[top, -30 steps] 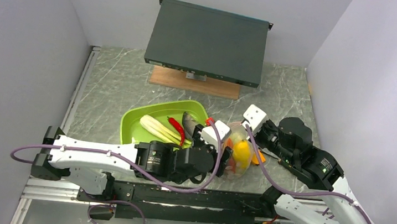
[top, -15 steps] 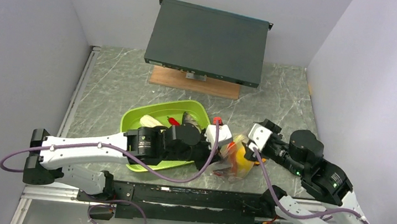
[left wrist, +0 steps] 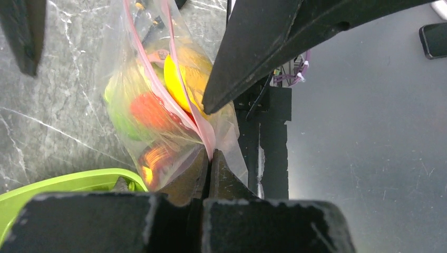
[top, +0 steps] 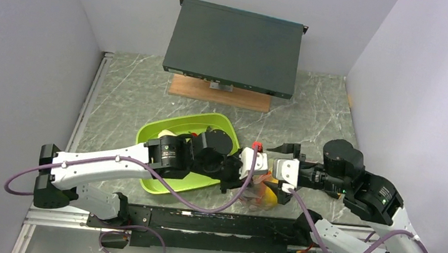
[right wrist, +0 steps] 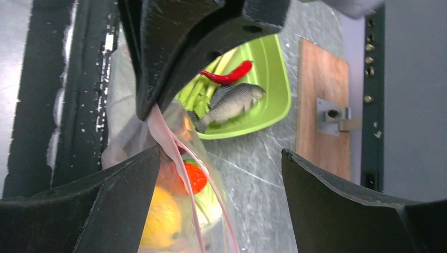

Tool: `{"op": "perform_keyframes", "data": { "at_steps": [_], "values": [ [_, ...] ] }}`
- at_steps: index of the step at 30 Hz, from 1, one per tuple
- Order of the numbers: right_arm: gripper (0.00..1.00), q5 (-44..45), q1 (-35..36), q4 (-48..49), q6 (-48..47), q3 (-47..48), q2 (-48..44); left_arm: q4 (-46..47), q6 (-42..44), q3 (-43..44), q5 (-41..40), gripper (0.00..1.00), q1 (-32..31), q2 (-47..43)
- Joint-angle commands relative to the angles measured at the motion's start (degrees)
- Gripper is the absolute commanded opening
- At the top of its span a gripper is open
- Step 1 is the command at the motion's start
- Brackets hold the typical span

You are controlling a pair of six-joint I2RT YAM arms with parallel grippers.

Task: Place the food in the zip-top bag and seal the zipper
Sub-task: Zip the zipper food storage bag at the center of the board.

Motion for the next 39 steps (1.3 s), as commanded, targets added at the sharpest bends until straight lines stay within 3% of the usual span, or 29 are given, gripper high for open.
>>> {"op": "perform_keyframes", "data": {
  "at_steps": [1, 4, 8, 9, 11, 12, 14, 19, 20, 26, 32, 36, 39],
  "values": [
    [0.84, -7.3, 0.5, -1.4, -1.5, 1.6, 2.1, 1.1, 3.7, 2.8, 1.2, 0.00, 0.0, -1.5],
    [0.74, -6.8, 0.5, -1.3, -0.9, -0.2, 1.7, 0.3, 5.0, 3.2, 0.6, 0.00, 0.0, -2.2],
    [0.46, -3.8, 0.5, 1.3, 1.4, -2.7, 1.5, 0.5, 5.5, 3.0, -1.5, 0.00, 0.1, -2.9],
    [0.38, -3.1, 0.6, 1.9, 2.1, -3.0, 1.7, 0.9, 5.2, 2.7, -2.4, 0.00, 0.1, -3.1],
    [0.08, -2.4, 0.5, 2.0, 3.6, -3.4, 2.6, 2.3, 4.0, 0.8, -5.3, 0.00, 0.1, -4.1],
    [0.00, -1.8, 0.5, 2.2, 4.1, -3.8, 2.7, 3.5, 2.9, -0.4, -7.1, 0.02, 0.2, -4.9],
    [0.00, -0.4, 0.5, 2.9, 5.4, -4.8, 2.7, 7.3, 0.0, -4.4, -9.8, 0.17, 0.9, -7.4],
    [0.00, 2.5, 0.5, 9.6, 8.7, -8.6, -1.2, 16.4, -10.3, -12.8, -12.8, 0.66, 2.9, -14.8],
    [0.00, 3.3, 0.5, 10.9, 9.5, -9.2, -1.9, 17.7, -11.3, -14.0, -14.0, 0.71, 2.9, -16.3],
    [0.00, 5.3, 0.5, 12.3, 11.0, -9.1, -2.8, 31.3, -16.0, -28.8, -21.7, 0.76, 2.9, -27.3],
    [0.00, 6.7, 0.5, 15.9, 12.8, -9.8, -4.2, 60.3, -16.7, -48.9, -18.7, 0.73, 2.9, -35.4],
    [0.00, 7.2, 0.4, 16.1, 11.9, -9.9, -3.7, 67.3, -15.0, -51.3, -14.0, 0.75, 2.8, -33.4],
    [0.00, 7.3, 0.5, 15.9, 11.7, -9.6, -3.2, 68.0, -13.6, -50.8, -13.9, 0.88, 1.2, -30.6]
  ]
}}
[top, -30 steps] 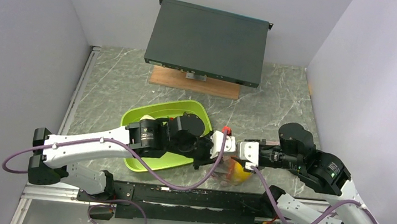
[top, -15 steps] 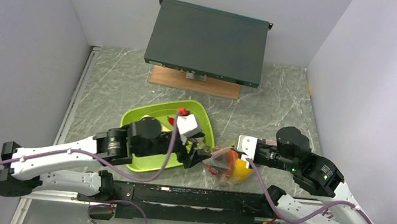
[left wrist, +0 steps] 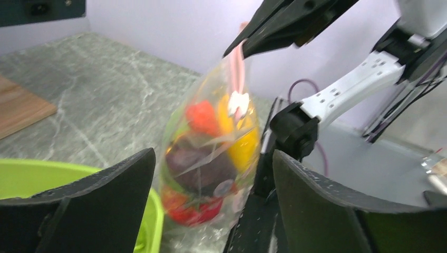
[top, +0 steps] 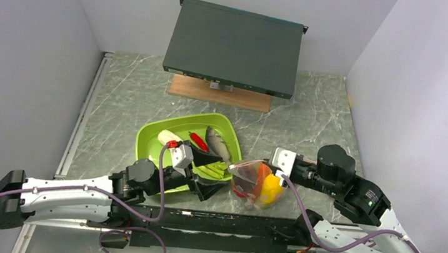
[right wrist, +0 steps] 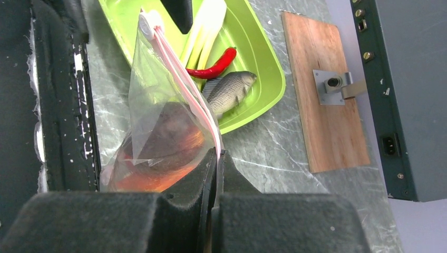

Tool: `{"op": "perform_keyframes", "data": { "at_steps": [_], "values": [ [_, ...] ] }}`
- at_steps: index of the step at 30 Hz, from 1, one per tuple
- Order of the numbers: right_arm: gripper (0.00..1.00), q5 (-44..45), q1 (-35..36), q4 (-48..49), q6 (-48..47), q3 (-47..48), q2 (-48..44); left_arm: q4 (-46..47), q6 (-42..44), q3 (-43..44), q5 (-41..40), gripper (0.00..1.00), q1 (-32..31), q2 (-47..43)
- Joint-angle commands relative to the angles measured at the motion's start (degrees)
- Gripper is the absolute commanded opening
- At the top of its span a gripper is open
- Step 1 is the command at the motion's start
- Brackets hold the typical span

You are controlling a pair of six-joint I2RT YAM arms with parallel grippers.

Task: Place the food in the zip-top bag and seal the zipper
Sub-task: Zip the zipper food storage bag at the center of the board.

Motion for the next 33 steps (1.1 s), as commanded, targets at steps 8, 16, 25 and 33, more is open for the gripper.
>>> {"op": "perform_keyframes", "data": {
  "at_steps": [8, 16, 25, 33],
  "values": [
    [0.00, -0.2, 0.2, 4.2, 0.2, 0.6, -0.8, 15.5, 5.6, 3.0, -2.2, 0.86, -3.3, 7.2],
    [0.00, -2.5, 0.2, 5.4, -0.7, -0.5, -1.5, 17.3, 5.9, 4.2, -7.0, 0.72, -3.1, 11.2],
    [0.13, -2.7, 0.2, 5.4, 0.5, -0.3, -1.1, 16.4, 5.0, 5.1, -4.3, 0.35, -1.9, 12.8],
    [0.96, -5.9, 0.3, 1.9, 7.5, 3.6, 4.3, 12.1, 4.7, 6.8, -0.4, 0.00, -0.8, 13.1]
  ]
}}
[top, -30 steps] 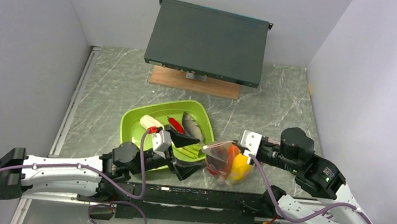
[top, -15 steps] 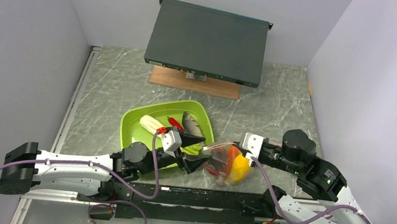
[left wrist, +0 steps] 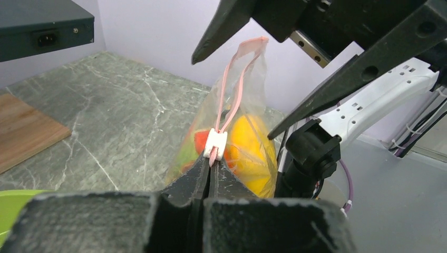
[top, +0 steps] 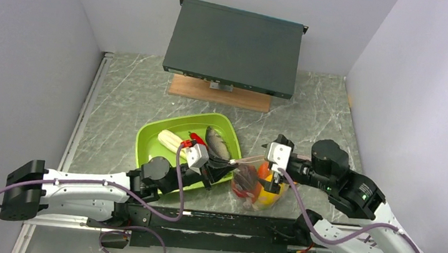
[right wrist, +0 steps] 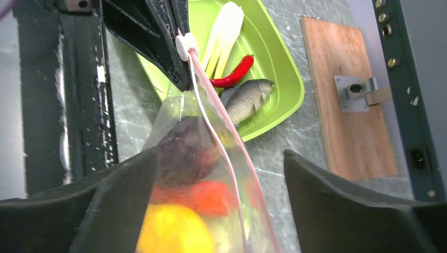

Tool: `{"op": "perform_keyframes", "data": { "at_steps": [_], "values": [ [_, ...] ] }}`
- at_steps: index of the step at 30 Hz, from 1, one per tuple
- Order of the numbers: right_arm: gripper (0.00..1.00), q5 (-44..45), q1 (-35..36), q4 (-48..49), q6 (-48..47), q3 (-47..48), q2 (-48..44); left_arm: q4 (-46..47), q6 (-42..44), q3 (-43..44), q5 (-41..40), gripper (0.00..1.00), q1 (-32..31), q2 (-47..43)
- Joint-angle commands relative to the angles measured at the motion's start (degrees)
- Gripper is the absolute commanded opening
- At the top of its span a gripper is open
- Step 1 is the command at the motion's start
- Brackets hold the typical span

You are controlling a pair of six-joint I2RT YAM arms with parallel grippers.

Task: Place the food in the zip-top bag and seal the zipper
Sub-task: Zip the zipper food storage bag at the center of the board.

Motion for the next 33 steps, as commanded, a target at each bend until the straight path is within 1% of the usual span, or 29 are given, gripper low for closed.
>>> {"op": "perform_keyframes", "data": {
  "at_steps": [1, 5, 7, 8, 9, 11, 13, 16, 19, 20, 21, 25, 27, 28, 31, 33],
  "values": [
    [0.99, -4.4, 0.3, 0.6, 6.3, 4.0, 3.0, -0.7, 0.0, 3.2, 2.7, 0.00, 0.5, -0.1],
    [1.00, -10.1, 0.3, 4.5, 11.9, 4.5, 3.6, -1.9, 0.9, 4.0, 4.5, 0.00, 0.7, -0.1],
    [1.00, -9.1, 0.3, 6.7, 17.9, 5.5, 4.7, -3.0, 1.4, 4.6, 5.0, 0.00, 0.7, -0.2],
    [1.00, -8.3, 0.3, 6.3, 21.3, 6.8, 5.9, -3.4, 1.7, 4.7, 5.4, 0.00, 0.7, -0.2],
    [1.00, -9.1, 0.3, 4.6, 22.2, 8.6, 8.8, -3.9, 1.9, 5.0, 5.7, 0.00, 0.7, -0.2],
    [1.00, -11.4, 0.3, -0.9, 19.7, 12.7, 13.8, -4.8, 2.0, 5.4, 5.9, 0.00, 0.8, -0.2],
    [1.00, -10.5, 0.3, -3.3, 17.9, 14.3, 16.7, -5.5, 2.1, 5.7, 6.0, 0.00, 0.8, -0.4],
    [0.88, -9.9, 0.4, -2.7, 15.0, 14.0, 17.3, -6.2, 1.9, 6.0, 6.6, 0.00, 0.9, -0.6],
    [0.66, -11.6, 0.7, 0.8, 12.4, 11.7, 16.0, -7.1, 1.3, 6.6, 6.3, 0.00, 1.0, -0.5],
    [0.60, -12.1, 0.7, 1.7, 11.9, 11.5, 15.6, -7.6, 1.1, 6.9, 6.2, 0.00, 1.1, -0.4],
    [0.58, -13.1, 0.9, 2.3, 11.3, 11.3, 15.4, -7.9, 0.9, 7.2, 6.3, 0.00, 1.1, -0.3],
    [0.57, -16.1, 1.0, 3.1, 8.8, 10.6, 14.9, -8.6, 0.5, 7.9, 6.7, 0.00, 1.4, 0.0],
    [0.47, -16.1, 1.1, 2.5, 7.8, 10.8, 15.4, -9.4, 0.1, 8.2, 6.7, 0.00, 1.5, 0.0],
    [0.43, -16.3, 1.2, 1.9, 7.1, 11.1, 16.0, -9.5, 0.0, 8.2, 6.7, 0.00, 1.6, 0.0],
    [0.41, -17.4, 1.3, 1.3, 5.8, 11.2, 16.2, -9.2, -0.3, 7.8, 7.7, 0.00, 1.8, -0.5],
    [0.36, -17.6, 1.2, 2.2, 5.4, 10.6, 15.9, -9.1, -0.6, 7.7, 8.0, 0.00, 1.9, -0.7]
  ]
}}
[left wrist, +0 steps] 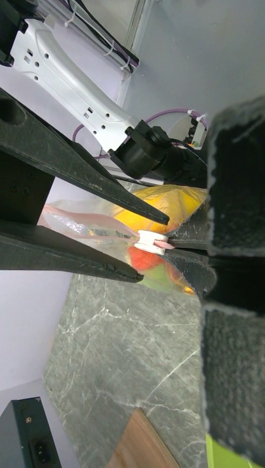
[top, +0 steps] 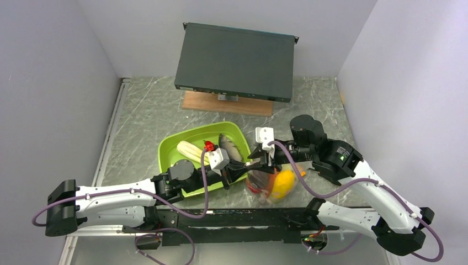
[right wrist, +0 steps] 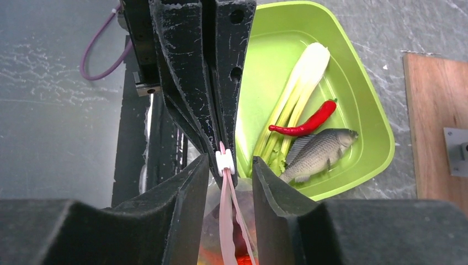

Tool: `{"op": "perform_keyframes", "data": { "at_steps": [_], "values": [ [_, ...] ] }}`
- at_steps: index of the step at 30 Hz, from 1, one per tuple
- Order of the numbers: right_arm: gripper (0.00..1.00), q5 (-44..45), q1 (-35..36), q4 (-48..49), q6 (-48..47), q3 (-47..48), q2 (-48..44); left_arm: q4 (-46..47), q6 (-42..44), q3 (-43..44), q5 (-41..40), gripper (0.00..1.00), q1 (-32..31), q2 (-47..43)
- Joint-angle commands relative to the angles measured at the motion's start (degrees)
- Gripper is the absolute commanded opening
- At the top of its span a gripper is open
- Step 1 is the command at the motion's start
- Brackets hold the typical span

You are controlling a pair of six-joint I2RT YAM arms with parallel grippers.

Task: Place the food in the zip-top bag and seal the zipper
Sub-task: Zip the zipper food storage bag at the center of the board.

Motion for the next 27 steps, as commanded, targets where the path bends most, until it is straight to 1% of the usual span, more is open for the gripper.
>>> {"op": "perform_keyframes", "data": {
  "at_steps": [1, 4, 8, 11, 12, 13, 16, 17, 22, 27],
  "values": [
    [0.34, -2.6, 0.2, 2.5, -3.0, -0.6, -0.4, 1.2, -1.3, 2.0, 1.9, 0.00, 0.5, -0.8],
    [0.33, -2.8, 0.3, 3.0, -3.4, -0.6, -0.2, 1.0, -1.3, 2.3, 2.1, 0.00, 0.5, -0.7],
    [0.28, -3.0, 0.3, 2.7, -4.5, -1.0, 0.0, 0.8, -1.7, 2.4, 2.4, 0.00, 0.7, -0.6],
    [0.17, -2.1, 0.3, 3.1, -5.4, -1.7, -0.3, 0.7, -2.1, 2.6, 2.9, 0.00, 0.7, -0.6],
    [0.09, -2.1, 0.3, 3.0, -5.7, -1.9, -0.5, 0.6, -2.3, 2.6, 2.9, 0.00, 0.7, -0.7],
    [0.00, -1.9, 0.3, 2.4, -6.3, -1.9, -0.6, 0.3, -2.6, 2.6, 2.7, 0.00, 0.7, -0.8],
    [0.00, 0.5, 0.3, -1.3, -7.8, -2.0, -1.5, -0.4, -3.6, 2.4, 1.2, 0.00, 0.7, -2.0],
    [0.00, 1.7, 0.3, -2.2, -7.9, -2.3, -2.2, -0.3, -4.0, 1.8, -0.6, 0.00, 0.7, -2.7],
    [0.00, 9.5, 0.3, -3.4, -7.1, -6.0, -8.6, 3.4, -4.7, -2.1, -5.7, 0.00, 0.8, -7.0],
    [0.00, 15.2, 0.3, -6.9, -6.3, -6.4, -13.8, 2.3, -4.1, -3.5, -9.1, 0.00, 1.1, -9.6]
  ]
}}
